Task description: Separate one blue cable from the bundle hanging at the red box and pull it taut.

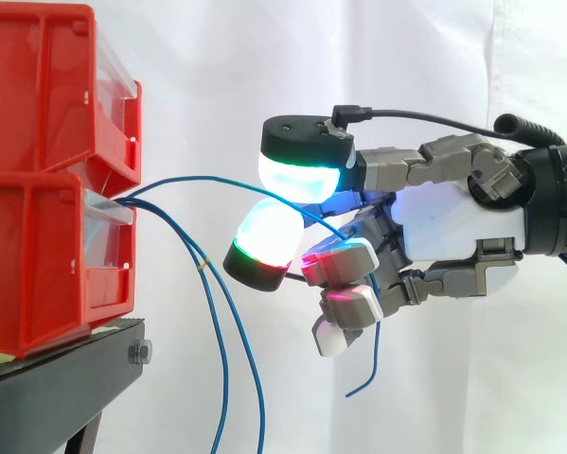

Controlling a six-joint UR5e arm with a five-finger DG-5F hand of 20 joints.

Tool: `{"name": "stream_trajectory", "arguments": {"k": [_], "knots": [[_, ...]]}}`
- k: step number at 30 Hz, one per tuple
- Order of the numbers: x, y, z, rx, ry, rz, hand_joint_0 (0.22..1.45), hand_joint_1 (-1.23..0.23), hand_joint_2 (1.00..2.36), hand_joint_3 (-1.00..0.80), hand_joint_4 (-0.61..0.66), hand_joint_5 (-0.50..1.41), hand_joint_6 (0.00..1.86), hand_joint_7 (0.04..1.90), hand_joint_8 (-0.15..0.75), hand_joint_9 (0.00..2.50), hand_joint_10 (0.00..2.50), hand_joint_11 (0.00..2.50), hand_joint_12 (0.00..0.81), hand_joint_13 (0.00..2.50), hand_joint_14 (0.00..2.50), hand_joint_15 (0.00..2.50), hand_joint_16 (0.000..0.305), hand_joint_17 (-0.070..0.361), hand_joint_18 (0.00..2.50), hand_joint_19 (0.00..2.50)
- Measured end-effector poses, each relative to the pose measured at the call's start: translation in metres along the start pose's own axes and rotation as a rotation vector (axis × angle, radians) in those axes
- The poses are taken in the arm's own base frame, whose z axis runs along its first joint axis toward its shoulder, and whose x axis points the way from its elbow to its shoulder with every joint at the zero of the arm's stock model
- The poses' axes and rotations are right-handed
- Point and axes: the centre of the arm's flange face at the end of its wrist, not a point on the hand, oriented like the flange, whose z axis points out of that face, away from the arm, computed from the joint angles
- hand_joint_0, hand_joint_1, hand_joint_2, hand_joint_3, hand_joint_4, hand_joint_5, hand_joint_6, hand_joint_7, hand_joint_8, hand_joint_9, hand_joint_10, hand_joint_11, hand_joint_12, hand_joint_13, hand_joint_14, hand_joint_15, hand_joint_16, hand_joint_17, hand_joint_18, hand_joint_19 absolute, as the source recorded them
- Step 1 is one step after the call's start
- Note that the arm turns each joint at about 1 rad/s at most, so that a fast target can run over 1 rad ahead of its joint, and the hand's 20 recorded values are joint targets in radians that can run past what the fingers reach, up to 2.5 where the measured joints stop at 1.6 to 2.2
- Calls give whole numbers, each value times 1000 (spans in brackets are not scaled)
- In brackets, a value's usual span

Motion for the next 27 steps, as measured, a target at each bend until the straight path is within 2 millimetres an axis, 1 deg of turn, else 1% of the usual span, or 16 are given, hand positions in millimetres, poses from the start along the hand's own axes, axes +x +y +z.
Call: {"name": "stream_trajectory", "arguments": {"k": [5,9,12,17,20,27], "knots": [[1,0,0,-1,1,0,652,-673,1017,-313,93,-239,920,889,249,1121,1,1610,325,1141,28,1079,49,110,734,698],[1,0,0,0,1,0,655,-676,1014,-345,101,-239,919,883,249,1116,0,1599,320,1140,28,1080,48,109,733,705],[1,0,0,0,0,0,643,-649,1015,-355,113,-240,918,884,255,1125,1,1603,327,1144,27,1079,48,109,732,705],[2,0,-1,2,1,2,608,-553,1004,-453,142,-238,909,873,262,1140,0,1603,332,1152,27,1078,49,109,740,707],[2,0,-1,7,1,4,589,-538,1000,-500,143,-238,899,882,266,1139,0,1602,332,1157,27,1088,49,110,745,705],[2,-1,-2,13,-1,5,556,-533,1000,-500,152,-239,889,871,271,1141,10,1605,337,1180,26,1107,50,113,754,691]]}}
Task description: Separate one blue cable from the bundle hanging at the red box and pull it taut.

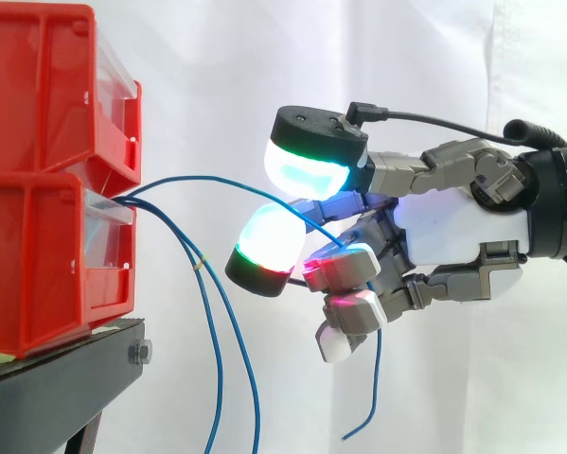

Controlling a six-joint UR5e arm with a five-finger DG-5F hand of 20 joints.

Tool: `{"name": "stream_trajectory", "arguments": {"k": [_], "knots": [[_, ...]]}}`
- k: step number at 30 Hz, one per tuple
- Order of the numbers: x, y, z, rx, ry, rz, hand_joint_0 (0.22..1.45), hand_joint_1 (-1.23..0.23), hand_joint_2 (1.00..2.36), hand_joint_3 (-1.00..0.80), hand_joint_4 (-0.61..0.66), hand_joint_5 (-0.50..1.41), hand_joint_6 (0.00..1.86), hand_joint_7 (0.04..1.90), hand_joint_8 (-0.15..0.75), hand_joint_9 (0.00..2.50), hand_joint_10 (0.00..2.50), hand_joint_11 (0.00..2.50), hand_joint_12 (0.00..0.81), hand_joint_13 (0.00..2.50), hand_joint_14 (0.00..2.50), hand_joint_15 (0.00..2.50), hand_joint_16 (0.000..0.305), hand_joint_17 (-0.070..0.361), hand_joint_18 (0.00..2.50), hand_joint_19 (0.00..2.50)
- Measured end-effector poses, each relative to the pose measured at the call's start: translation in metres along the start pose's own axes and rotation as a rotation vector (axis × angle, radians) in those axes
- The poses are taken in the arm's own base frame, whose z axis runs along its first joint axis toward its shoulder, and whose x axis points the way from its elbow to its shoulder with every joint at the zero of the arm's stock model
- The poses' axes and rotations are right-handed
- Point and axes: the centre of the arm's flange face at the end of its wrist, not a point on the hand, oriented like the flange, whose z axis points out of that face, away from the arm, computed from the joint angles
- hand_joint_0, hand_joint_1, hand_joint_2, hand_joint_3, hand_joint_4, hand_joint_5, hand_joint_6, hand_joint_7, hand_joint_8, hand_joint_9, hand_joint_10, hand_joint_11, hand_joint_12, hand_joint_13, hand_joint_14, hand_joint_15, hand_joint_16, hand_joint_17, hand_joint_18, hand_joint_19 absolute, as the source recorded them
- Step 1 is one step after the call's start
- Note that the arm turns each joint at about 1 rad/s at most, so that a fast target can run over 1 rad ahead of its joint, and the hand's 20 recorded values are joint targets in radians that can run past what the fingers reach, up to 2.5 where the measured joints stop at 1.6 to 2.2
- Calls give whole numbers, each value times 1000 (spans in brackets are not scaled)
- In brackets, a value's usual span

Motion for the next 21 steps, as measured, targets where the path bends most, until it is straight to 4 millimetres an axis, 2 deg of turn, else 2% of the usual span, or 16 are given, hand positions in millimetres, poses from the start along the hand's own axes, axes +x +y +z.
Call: {"name": "stream_trajectory", "arguments": {"k": [5,11,15,17,19,21], "knots": [[0,0,0,0,0,0,606,-592,1000,-493,126,-238,894,888,257,1153,45,1611,323,1190,26,1135,49,110,751,697],[0,0,0,0,0,0,641,-642,1017,-320,81,-239,916,914,254,1149,85,1622,324,1199,26,1132,49,110,755,694],[0,1,0,0,0,1,647,-666,1020,-278,63,-240,922,917,248,1134,108,1609,325,1192,27,1139,49,110,758,696],[0,1,0,0,0,2,652,-671,1018,-309,91,-242,924,896,247,1129,115,1614,322,1193,26,1135,49,109,757,695],[0,0,0,-1,0,2,624,-673,1005,-453,106,-242,920,893,253,1131,123,1602,320,1190,27,1143,48,109,757,703],[0,0,0,-1,0,2,603,-658,1000,-500,110,-241,918,880,249,1134,136,1602,325,1192,27,1135,49,109,758,702]]}}
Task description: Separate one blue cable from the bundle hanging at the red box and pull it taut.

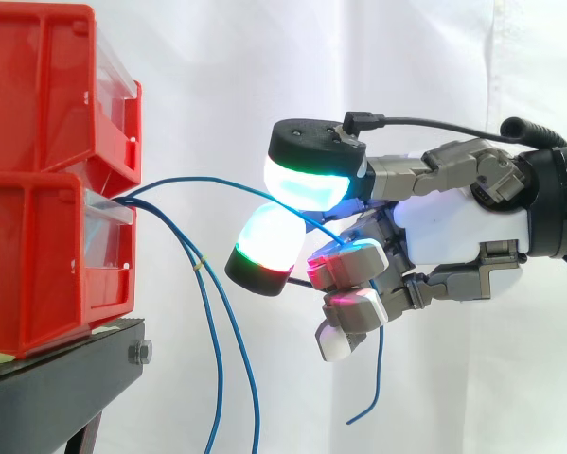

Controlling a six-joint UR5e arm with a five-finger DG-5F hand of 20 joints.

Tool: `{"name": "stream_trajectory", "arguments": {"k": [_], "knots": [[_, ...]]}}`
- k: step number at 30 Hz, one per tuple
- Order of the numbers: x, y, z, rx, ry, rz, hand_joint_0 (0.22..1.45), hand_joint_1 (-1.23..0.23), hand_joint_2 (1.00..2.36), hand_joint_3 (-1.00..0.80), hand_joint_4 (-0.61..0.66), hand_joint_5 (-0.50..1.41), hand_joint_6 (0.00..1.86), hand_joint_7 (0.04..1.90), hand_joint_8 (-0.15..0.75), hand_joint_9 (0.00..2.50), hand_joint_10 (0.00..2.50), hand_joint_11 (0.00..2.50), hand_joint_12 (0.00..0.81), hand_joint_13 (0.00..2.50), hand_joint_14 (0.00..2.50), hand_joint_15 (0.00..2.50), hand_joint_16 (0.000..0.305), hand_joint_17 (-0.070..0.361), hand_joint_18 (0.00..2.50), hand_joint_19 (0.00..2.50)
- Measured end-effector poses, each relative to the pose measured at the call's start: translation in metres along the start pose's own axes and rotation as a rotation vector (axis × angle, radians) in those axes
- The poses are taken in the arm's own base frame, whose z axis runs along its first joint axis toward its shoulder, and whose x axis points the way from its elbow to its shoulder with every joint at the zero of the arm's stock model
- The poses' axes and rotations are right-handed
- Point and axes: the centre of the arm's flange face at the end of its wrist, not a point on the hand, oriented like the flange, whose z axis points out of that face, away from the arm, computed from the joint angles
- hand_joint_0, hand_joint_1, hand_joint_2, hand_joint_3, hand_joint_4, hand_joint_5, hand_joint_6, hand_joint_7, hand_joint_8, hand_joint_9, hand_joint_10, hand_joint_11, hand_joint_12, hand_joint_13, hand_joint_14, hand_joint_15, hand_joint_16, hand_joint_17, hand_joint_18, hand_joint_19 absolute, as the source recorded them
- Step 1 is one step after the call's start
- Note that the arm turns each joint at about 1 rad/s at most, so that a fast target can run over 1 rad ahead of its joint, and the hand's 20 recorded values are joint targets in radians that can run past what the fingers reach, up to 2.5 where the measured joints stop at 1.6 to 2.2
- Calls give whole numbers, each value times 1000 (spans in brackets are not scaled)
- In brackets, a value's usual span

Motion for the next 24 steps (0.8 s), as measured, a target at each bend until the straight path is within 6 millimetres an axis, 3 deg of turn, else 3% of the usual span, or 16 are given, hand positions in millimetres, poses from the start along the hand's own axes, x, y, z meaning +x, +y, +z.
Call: {"name": "stream_trajectory", "arguments": {"k": [5,8,13,24], "knots": [[0,0,0,0,0,1,637,-626,1002,-476,99,-236,915,893,248,1156,122,1609,318,1198,27,1135,48,109,761,703],[0,0,0,0,0,1,654,-649,1017,-329,21,-231,933,943,243,1166,125,1604,321,1208,27,1144,48,108,767,694],[0,0,0,0,0,3,661,-682,1024,-232,-70,-232,945,1021,237,1178,130,1607,317,1214,27,1136,47,106,771,700],[0,0,0,-1,-1,16,684,-694,1028,-179,-184,-226,951,1101,235,1204,110,1623,312,1220,27,1140,46,103,768,703]]}}
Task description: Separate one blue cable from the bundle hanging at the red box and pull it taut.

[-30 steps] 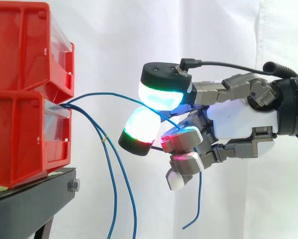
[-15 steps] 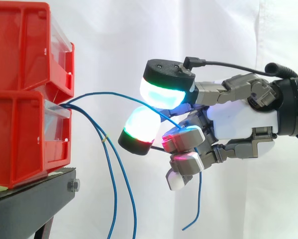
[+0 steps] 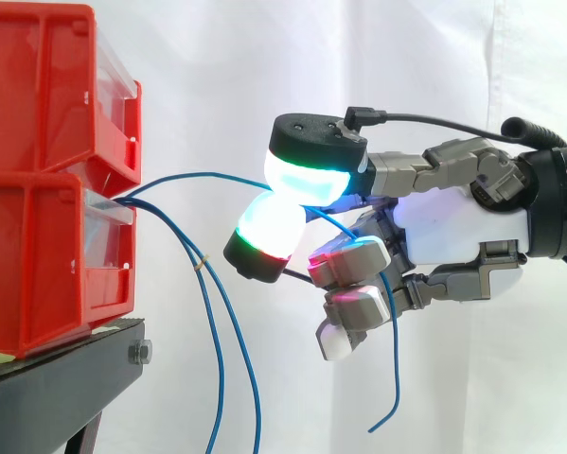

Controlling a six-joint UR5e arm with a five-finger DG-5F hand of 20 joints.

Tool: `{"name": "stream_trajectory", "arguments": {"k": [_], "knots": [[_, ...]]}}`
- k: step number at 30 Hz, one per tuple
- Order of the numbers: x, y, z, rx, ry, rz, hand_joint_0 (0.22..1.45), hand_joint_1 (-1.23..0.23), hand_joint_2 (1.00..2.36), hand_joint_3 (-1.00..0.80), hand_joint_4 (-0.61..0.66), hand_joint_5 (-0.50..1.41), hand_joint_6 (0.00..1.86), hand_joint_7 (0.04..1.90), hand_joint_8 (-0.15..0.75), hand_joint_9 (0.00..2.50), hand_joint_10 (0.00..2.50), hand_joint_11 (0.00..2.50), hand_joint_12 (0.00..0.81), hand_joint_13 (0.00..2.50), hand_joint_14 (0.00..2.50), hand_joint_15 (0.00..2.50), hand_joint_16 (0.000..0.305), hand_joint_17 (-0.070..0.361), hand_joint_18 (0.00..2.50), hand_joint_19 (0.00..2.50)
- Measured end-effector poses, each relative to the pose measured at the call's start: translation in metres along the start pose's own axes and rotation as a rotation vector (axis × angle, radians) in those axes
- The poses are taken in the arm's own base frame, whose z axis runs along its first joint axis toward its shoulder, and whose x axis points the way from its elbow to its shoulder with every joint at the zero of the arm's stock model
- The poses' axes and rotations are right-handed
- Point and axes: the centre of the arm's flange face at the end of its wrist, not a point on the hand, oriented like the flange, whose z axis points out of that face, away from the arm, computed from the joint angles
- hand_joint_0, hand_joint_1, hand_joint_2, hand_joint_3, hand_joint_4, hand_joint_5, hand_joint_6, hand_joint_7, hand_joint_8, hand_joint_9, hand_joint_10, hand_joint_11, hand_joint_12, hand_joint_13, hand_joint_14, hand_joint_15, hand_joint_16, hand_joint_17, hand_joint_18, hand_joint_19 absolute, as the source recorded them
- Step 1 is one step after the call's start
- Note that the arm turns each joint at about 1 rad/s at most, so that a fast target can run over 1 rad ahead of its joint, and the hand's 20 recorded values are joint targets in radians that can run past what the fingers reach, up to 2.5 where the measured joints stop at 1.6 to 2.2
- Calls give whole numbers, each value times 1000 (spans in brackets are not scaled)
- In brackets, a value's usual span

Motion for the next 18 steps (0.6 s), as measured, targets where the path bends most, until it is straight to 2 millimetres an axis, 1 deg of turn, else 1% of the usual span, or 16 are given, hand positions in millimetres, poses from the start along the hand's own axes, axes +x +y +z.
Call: {"name": "stream_trajectory", "arguments": {"k": [4,10,12,15,16,17,18], "knots": [[0,0,0,0,-3,14,705,-694,1027,-180,-213,-229,954,1132,223,1207,94,1637,308,1221,26,1137,46,103,763,702],[0,0,0,1,-13,32,724,-680,1026,-202,-231,-233,958,1138,229,1216,74,1642,309,1219,27,1144,45,102,757,720],[1,1,0,-2,-16,44,733,-681,1025,-213,-243,-234,959,1158,215,1217,64,1638,307,1219,26,1148,45,101,749,726],[3,1,0,-3,-15,68,762,-678,1018,-303,-251,-240,959,1157,210,1222,53,1637,303,1218,26,1146,45,101,740,730],[4,1,0,-4,-14,76,778,-686,1014,-354,-223,-246,955,1257,211,1221,52,1644,303,1219,26,1142,45,101,735,737],[6,2,0,-4,-12,87,798,-696,1011,-389,-217,-247,957,1291,210,1226,51,1634,304,1220,26,1142,44,100,723,752],[7,2,0,-5,-10,95,800,-695,1010,-396,-221,-247,957,1288,210,1228,52,1625,300,1219,26,1151,45,100,722,751]]}}
